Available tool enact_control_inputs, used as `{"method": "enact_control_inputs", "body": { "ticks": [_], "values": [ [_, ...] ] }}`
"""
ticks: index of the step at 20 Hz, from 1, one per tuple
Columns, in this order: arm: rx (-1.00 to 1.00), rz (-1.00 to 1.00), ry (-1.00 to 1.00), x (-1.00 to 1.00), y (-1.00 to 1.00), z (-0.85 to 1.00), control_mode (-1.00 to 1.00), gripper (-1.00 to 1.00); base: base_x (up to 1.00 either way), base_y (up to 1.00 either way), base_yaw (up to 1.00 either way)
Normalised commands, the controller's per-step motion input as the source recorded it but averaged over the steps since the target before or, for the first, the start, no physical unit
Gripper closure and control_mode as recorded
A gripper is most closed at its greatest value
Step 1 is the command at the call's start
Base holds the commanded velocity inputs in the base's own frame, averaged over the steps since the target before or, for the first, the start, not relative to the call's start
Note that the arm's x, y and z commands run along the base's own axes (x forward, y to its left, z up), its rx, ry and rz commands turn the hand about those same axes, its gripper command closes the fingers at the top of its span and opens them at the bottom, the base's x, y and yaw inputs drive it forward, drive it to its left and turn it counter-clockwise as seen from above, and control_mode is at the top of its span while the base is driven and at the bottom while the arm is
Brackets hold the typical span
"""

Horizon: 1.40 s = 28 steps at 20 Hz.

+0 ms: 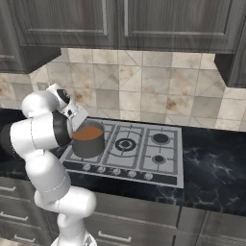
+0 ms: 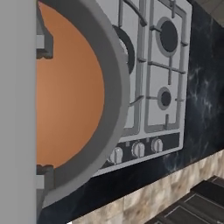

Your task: Pick up the sugar cube(s) and place them in the saucepan with hot chocolate.

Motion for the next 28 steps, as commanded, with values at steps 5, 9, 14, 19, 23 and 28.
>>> {"method": "enact_control_inputs", "body": {
  "ticks": [5,9,14,19,23,28],
  "values": [
    [0.25,-0.01,0.0,-0.31,-0.44,0.66,-1.0,-1.0,0.0,0.0,0.0],
    [0.3,0.01,0.01,-0.35,-0.33,0.28,-1.0,-1.0,0.0,0.0,0.0],
    [0.26,0.21,0.0,-0.49,-0.28,0.07,-1.0,-1.0,0.0,0.0,0.0],
    [0.1,0.51,-0.05,-0.49,-0.11,0.12,-1.0,-1.0,0.0,0.0,0.0],
    [0.11,0.62,-0.04,-0.38,-0.09,0.37,-1.0,-1.0,0.0,0.0,0.0],
    [0.15,0.61,0.0,-0.25,-0.04,0.61,-1.0,-1.0,0.0,0.0,0.0]
  ]
}}
